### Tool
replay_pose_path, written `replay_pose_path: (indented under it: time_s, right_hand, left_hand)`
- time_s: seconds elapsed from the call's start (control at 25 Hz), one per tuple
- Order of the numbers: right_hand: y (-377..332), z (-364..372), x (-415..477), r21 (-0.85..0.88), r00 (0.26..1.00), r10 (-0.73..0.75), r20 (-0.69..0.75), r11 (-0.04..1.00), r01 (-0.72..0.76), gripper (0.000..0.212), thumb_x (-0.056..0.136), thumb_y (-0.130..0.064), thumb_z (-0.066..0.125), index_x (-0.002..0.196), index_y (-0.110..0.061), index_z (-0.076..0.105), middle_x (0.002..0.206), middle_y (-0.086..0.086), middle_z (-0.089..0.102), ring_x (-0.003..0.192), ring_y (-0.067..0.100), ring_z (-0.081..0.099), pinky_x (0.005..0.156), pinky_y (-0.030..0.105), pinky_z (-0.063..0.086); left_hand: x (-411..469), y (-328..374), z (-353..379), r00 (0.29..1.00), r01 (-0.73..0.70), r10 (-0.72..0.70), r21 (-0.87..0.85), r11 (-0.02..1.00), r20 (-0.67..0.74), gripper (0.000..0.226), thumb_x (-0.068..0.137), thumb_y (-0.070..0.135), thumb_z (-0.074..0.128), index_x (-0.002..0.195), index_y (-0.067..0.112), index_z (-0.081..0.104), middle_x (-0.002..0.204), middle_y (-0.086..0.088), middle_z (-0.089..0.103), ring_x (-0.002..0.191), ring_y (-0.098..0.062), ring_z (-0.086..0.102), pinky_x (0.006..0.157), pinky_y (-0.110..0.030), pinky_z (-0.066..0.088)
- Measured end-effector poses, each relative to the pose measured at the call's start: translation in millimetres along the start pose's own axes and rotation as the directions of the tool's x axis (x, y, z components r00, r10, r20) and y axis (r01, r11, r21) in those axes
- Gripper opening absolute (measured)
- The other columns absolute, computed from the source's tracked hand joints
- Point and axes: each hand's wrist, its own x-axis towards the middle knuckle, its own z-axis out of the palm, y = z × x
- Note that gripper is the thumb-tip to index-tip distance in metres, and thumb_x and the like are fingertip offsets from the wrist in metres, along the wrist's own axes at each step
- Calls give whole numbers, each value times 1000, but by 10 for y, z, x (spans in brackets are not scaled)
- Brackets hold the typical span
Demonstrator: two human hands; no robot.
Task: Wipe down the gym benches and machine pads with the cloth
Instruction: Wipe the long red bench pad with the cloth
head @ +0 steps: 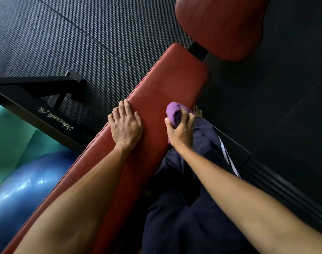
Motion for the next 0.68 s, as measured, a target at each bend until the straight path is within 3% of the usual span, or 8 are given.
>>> replay_pose_path:
  time_s: [0.2,0.32,0.48,0.56,0.68]
  right_hand:
    - [-373,123,844,-234,996,43,72,972,-25,62,93,-57,58,143,-22,50,144,15,42,126,45,42,103,53,36]
    - [-741,298,799,-195,967,-187,173,956,220,62,86,-52,60,141,-24,54,141,15,48,122,44,46,101,52,41]
    - [-519,33,484,-98,768,-527,363,798,594,64,81,-52,59,142,-32,54,139,6,49,120,39,48,99,48,47]
    - [-273,-118,654,-80,697,-589,408,738,670,65,81,-51,58,143,-32,53,136,4,50,121,37,47,102,48,47]
    - [-377,61,1068,-174,839,-449,307,840,513,65,82,-54,48,140,-24,55,132,11,54,126,40,48,107,52,43]
  left_hand:
    - [1,-3,27,999,13,-13,-15,1000,-44,62,100,39,40,153,9,33,155,-12,41,137,-35,41,113,-53,30]
    - [-8,-18,43,999,21,-22,-24,1000,-38,61,100,40,38,153,10,35,154,-13,42,137,-36,42,113,-53,30]
    - [2,-17,41,998,42,-46,-69,997,-49,60,98,40,37,150,10,41,154,-14,43,137,-34,43,113,-52,32]
    - [6,-8,45,997,46,-50,-67,997,-56,59,98,40,37,149,10,42,152,-15,45,136,-34,44,113,-52,31]
    - [23,-15,67,997,36,-39,-38,999,-67,58,99,40,37,149,10,41,149,-14,48,132,-32,46,111,-51,33]
